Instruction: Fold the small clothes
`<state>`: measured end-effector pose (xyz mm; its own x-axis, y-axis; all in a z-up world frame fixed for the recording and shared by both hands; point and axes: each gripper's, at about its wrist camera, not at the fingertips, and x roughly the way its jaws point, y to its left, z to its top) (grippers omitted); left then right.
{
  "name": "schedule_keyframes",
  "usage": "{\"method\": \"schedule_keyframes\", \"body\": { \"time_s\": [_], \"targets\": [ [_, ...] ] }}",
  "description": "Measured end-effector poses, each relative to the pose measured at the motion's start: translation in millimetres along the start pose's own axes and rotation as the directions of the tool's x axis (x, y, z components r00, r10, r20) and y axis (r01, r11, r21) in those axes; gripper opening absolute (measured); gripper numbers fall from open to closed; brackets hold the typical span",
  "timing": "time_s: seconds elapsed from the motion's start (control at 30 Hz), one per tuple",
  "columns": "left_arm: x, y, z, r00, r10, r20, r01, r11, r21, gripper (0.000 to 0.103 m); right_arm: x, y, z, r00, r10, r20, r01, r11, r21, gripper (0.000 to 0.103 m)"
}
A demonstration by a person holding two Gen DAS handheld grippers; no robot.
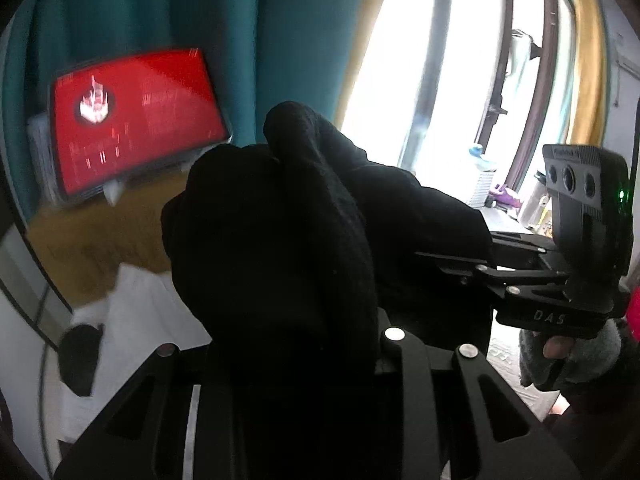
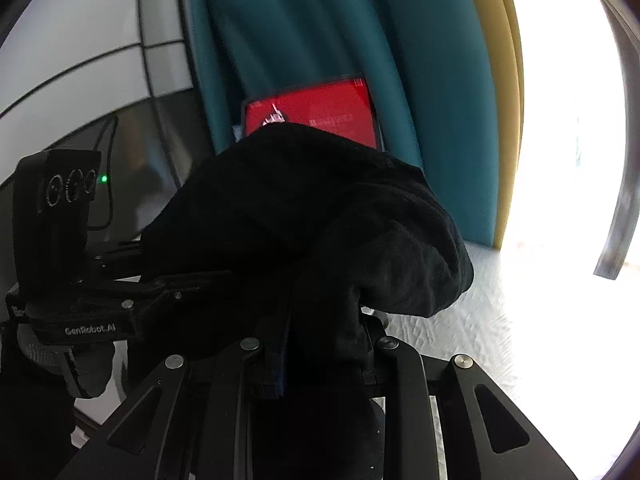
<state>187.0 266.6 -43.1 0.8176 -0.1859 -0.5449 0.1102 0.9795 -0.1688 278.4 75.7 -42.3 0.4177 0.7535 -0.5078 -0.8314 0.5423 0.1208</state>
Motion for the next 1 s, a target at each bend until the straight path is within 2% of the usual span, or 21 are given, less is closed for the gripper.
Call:
{"method": "schedule_keyframes", "body": {
  "time_s": [0.27, 0.4, 0.63, 0.67, 0.77, 0.83, 0.87, 1.0],
  "targets": [
    [30.7, 16.0, -7.3, 0.997, 0.024, -0.072, -0.026, 0.999, -0.019, 0.028, 51.6, -26.8, -12.5, 0.998, 0.014, -0.067, -0.011, 0.999, 0.044, 0.024],
    [42.8, 28.1, -13.4, 0.993, 0.039, -0.115, -0.044, 0.998, -0.037, 0.029, 72.7, -25.0, -13.5, 0.995, 0.025, -0.095, -0.020, 0.998, 0.056, 0.024],
    [62.6, 53.4, -32.7, 0.978, 0.074, -0.194, -0.094, 0.991, -0.094, 0.034, 110.4, -46.4, -36.9, 0.986, -0.020, -0.164, 0.031, 0.997, 0.067, 0.024],
    [62.6, 55.2, -35.8, 0.978, 0.075, -0.197, -0.096, 0.990, -0.101, 0.034, 114.2, -50.4, -41.2, 0.982, -0.029, -0.184, 0.043, 0.997, 0.071, 0.026],
    [61.3, 58.7, -38.4, 0.978, 0.077, -0.196, -0.101, 0.988, -0.116, 0.035, 114.6, -58.1, -48.5, 0.977, -0.058, -0.204, 0.078, 0.993, 0.091, 0.038],
    [58.4, 59.4, -37.7, 0.977, 0.087, -0.197, -0.112, 0.987, -0.118, 0.037, 110.2, -60.7, -50.9, 0.974, -0.089, -0.208, 0.110, 0.990, 0.092, 0.051],
    [57.1, 59.8, -38.7, 0.976, 0.097, -0.197, -0.121, 0.986, -0.116, 0.038, 107.8, -62.9, -52.7, 0.973, -0.096, -0.211, 0.118, 0.988, 0.096, 0.053],
    [51.0, 60.2, -37.8, 0.969, 0.147, -0.199, -0.173, 0.978, -0.119, 0.051, 103.1, -67.2, -59.8, 0.969, -0.104, -0.224, 0.130, 0.986, 0.101, 0.054]
  ]
}}
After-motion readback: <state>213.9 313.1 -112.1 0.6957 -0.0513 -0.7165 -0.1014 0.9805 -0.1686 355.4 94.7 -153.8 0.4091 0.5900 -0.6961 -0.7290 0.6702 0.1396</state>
